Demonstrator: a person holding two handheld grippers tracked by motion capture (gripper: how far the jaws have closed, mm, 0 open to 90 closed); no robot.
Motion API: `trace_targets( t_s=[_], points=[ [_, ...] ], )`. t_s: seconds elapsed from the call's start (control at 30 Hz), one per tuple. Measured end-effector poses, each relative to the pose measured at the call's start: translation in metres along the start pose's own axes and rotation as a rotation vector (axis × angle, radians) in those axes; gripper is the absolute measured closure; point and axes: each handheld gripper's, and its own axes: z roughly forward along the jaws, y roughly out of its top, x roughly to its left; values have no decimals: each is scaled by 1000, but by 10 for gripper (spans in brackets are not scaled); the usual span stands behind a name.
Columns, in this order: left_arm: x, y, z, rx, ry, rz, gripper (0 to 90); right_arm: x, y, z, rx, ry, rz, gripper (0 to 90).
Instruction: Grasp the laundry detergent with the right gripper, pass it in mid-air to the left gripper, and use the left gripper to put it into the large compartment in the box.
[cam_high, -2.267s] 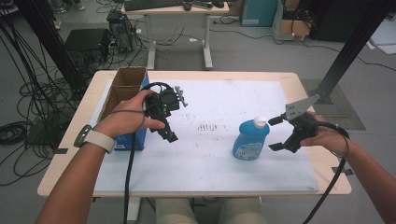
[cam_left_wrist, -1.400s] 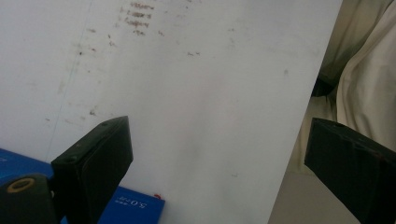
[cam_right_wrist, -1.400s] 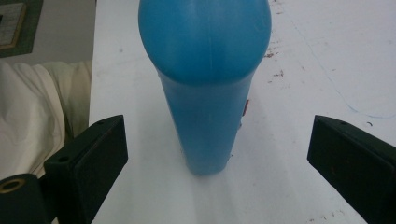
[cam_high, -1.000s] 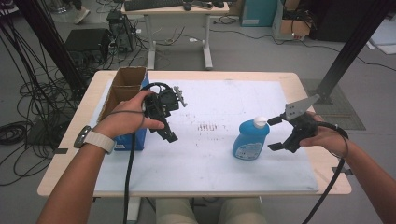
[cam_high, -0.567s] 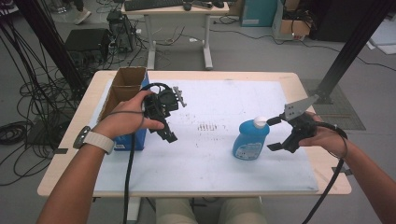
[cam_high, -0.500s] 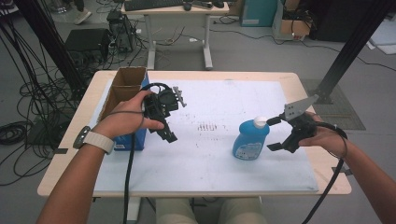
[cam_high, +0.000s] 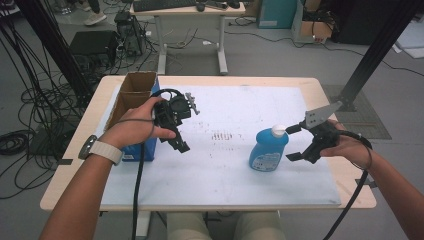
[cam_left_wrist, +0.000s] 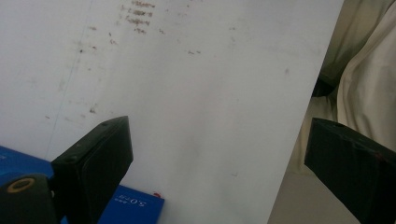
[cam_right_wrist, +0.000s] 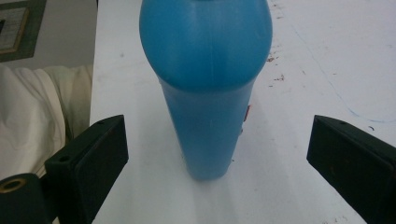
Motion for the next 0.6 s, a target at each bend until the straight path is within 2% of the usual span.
trace_targets(
  t_s=[0.3,0.4,0.43,0.5,0.57,0.6],
  points=[
    [0,0,0,-3,1,0,81,0,0,0,-2,1,-4,54],
    [0,0,0,-3,1,1,81,1,-1,2,-24,-7,1,54],
    [0,0,0,1,2,1,81,0,-1,0,-2,-1,-8,54],
    [0,-1,0,1,1,0,81,0,-1,0,-3,1,-10,54],
    [0,-1,0,0,1,-1,81,0,-2,2,-21,-4,-12,54],
    [0,-1,0,1,2,0,81,0,-1,2,-18,-5,0,54]
  ],
)
